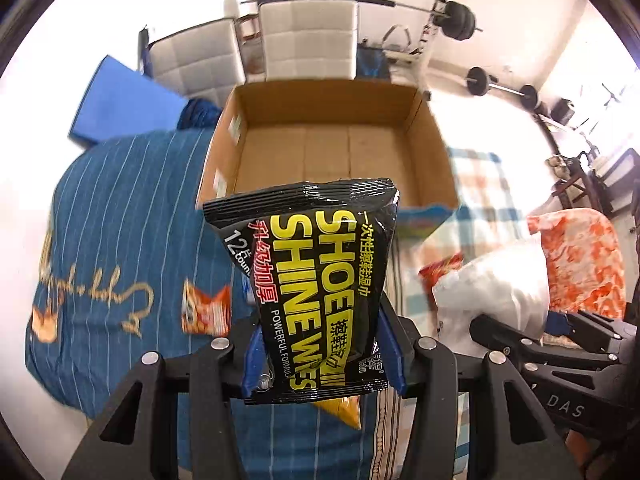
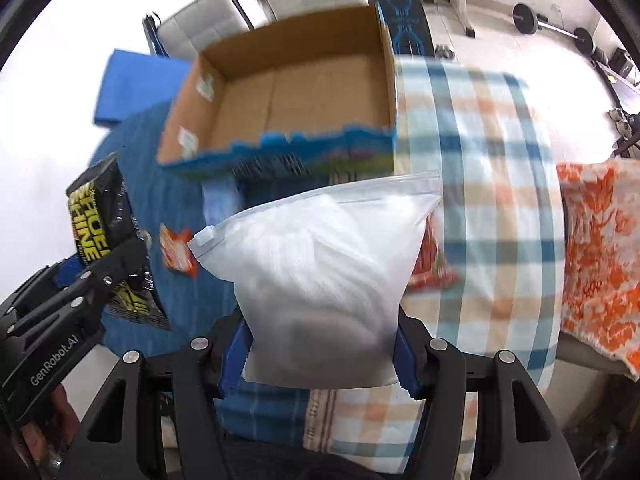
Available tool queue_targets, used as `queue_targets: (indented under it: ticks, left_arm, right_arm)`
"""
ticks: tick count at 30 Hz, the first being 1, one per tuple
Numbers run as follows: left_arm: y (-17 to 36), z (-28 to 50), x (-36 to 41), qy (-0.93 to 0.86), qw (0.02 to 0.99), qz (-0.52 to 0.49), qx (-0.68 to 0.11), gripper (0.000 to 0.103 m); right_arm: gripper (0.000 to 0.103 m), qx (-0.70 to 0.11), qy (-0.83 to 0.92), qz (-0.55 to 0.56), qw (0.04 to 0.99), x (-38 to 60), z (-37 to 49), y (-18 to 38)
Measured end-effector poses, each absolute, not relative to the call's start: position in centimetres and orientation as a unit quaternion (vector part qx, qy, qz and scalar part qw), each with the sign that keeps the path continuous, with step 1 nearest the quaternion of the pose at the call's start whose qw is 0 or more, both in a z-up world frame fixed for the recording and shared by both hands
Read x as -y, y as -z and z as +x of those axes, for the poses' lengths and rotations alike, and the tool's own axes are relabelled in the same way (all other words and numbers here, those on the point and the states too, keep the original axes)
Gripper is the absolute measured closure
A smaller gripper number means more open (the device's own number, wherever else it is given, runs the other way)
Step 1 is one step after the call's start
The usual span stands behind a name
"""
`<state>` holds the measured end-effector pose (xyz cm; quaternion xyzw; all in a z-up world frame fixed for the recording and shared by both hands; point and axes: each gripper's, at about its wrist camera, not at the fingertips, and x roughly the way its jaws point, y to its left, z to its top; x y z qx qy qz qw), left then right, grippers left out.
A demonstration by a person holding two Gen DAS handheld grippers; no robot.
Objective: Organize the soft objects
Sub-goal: 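Carry both held packs up and over the cardboard box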
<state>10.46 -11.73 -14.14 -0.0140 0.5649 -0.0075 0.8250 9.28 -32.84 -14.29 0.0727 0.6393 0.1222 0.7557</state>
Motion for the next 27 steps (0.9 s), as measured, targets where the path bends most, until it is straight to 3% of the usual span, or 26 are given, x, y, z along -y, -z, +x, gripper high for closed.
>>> queue_targets:
  ticks: [13,20,27]
  left_arm:
    - [13.1,25.7,7.5,0.088,0.801,-0.047,-0.591,0.058]
    - [18.5,34.7,5.1,0.094,0.764,-0.059,-0.636,0.058]
    - [25.3,41.5,3.9,0.105,0.715,-0.097,-0.684,0.057]
  right_arm:
    - [0.040,-0.598,-0.107,0.072,0.791,28.6,22.4,10.2]
    - [0.040,-0.620,-0.087,0.072,0.776,26.3,31.5,14.8]
    - [0.040,-0.669,-0.074,0.067,0.737,24.3,39.3,24.0]
